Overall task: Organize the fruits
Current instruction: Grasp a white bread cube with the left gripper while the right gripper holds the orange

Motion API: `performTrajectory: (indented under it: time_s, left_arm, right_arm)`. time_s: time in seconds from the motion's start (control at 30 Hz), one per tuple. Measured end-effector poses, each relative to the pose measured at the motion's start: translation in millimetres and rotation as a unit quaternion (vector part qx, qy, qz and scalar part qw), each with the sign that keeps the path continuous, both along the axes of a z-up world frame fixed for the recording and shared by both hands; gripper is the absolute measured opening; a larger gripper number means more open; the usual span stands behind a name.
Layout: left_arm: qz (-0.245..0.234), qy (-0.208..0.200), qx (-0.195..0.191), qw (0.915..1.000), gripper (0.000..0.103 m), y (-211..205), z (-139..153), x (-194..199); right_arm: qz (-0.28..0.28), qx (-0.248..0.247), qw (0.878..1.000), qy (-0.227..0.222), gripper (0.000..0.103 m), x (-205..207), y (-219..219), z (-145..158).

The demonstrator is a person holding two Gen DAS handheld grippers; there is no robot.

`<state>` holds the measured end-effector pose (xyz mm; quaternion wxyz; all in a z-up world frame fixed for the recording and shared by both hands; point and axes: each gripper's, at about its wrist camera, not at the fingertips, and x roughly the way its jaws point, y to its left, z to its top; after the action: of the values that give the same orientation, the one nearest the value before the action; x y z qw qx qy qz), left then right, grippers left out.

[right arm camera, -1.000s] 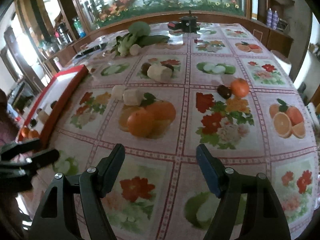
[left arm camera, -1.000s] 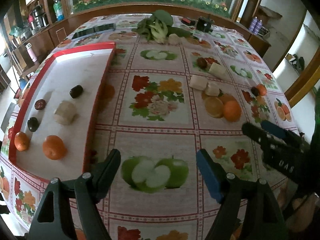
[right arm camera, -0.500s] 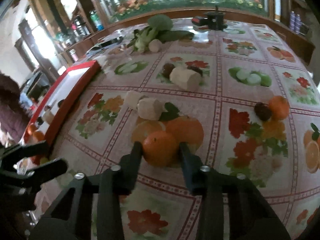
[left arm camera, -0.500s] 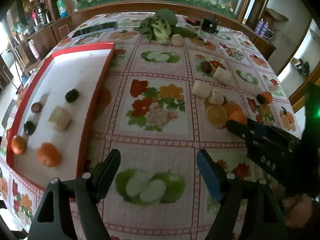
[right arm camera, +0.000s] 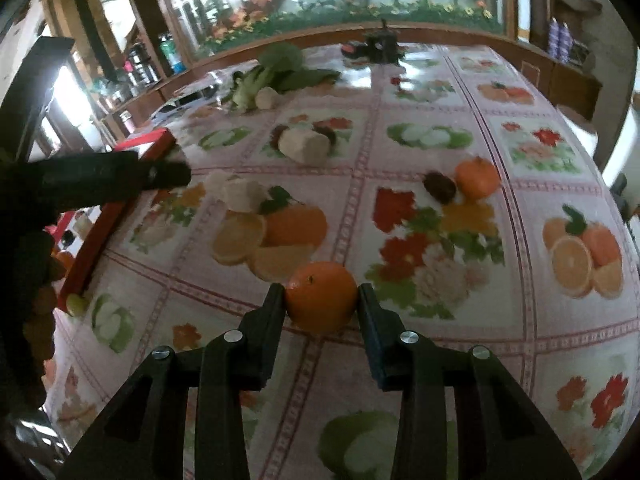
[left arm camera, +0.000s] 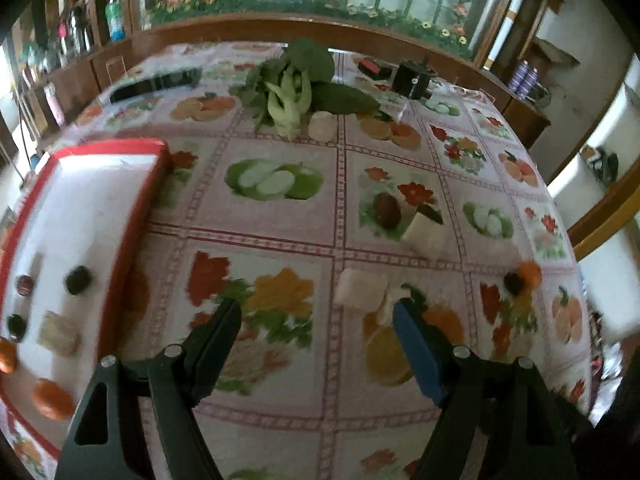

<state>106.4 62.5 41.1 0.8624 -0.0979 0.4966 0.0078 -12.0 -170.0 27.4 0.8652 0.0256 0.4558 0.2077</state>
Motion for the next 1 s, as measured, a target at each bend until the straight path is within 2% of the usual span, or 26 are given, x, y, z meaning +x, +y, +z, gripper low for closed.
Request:
performTrajectory:
  time_s: [0.17, 0.53, 0.67, 0.8, 0.9, 1.0]
  left_arm:
    - [0.016, 0.030, -0.020, 0.9992, 0.081, -4.9, -19.1, 19.4]
    - [0.046, 0.033, -0.060, 0.9966, 0.081, 7.0, -27.2, 32.2]
    - [0.039, 0.043, -0.049, 0.9971, 0.080, 9.4, -27.0, 38.8]
    - [-0.017, 0.067, -0.014, 0.9975, 0.080, -4.3, -27.9, 29.3]
    - [-0.060, 0.062, 0.026, 0.9959, 0.080, -14.8, -30.2, 15.2]
    - [-0.082, 0.041, 0.056, 0.9943, 0.080, -16.6, -31.9, 8.7]
  right_arm:
    - [-0.003, 0.005, 1.000, 0.003, 0.037, -1.3, -1.5, -0.1]
    - [-0.009, 0.019, 1.000, 0.010, 0.037, -0.1, -4.5, -0.6]
    - [-0.010, 0.021, 1.000, 0.011, 0.037, 0.3, -4.8, -0.5]
    - [-0.012, 0.023, 1.000, 0.014, 0.037, 0.6, -5.8, 0.0]
    - [-0.013, 0.026, 0.999, 0.016, 0.037, 0.5, -7.2, -0.2]
    - [-0.014, 0.027, 0.999, 0.015, 0.037, 0.3, -7.5, -0.6]
